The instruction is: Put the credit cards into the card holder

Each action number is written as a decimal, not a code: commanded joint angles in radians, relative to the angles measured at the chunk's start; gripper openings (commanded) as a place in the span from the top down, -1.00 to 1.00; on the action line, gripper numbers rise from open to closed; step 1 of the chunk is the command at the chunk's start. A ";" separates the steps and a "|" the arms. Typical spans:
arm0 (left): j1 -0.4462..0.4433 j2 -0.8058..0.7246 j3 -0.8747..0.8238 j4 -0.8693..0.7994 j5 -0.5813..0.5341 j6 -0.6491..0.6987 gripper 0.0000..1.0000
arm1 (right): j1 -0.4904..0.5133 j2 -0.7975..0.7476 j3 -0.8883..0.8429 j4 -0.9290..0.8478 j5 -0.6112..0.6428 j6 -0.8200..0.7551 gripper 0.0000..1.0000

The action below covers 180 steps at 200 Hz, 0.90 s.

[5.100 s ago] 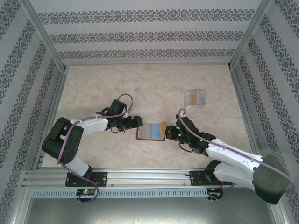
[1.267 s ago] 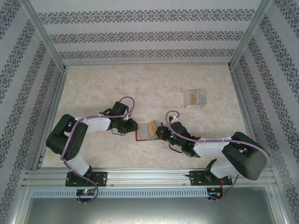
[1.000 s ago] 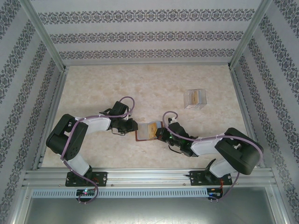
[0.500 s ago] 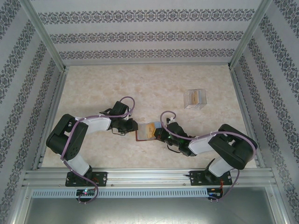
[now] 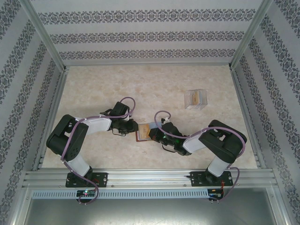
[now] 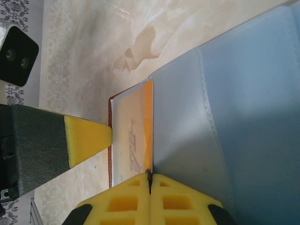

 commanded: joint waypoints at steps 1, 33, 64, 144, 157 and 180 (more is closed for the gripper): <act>-0.034 0.023 -0.003 -0.004 -0.008 -0.021 0.53 | 0.022 0.030 0.033 -0.020 -0.035 0.011 1.00; -0.032 0.023 -0.003 -0.001 -0.009 -0.023 0.53 | 0.033 0.070 0.068 -0.033 -0.063 0.014 1.00; -0.033 0.025 0.000 0.002 -0.008 -0.025 0.53 | 0.039 0.077 0.086 -0.046 -0.072 0.012 1.00; -0.032 0.004 -0.012 -0.014 -0.042 -0.015 0.49 | 0.055 -0.088 0.086 -0.282 0.054 -0.054 0.48; -0.032 0.011 -0.009 -0.012 -0.040 -0.014 0.49 | 0.055 -0.125 0.089 -0.336 0.080 -0.064 0.39; -0.032 0.023 0.001 -0.014 -0.031 -0.009 0.48 | 0.054 -0.169 0.095 -0.411 0.116 -0.085 0.21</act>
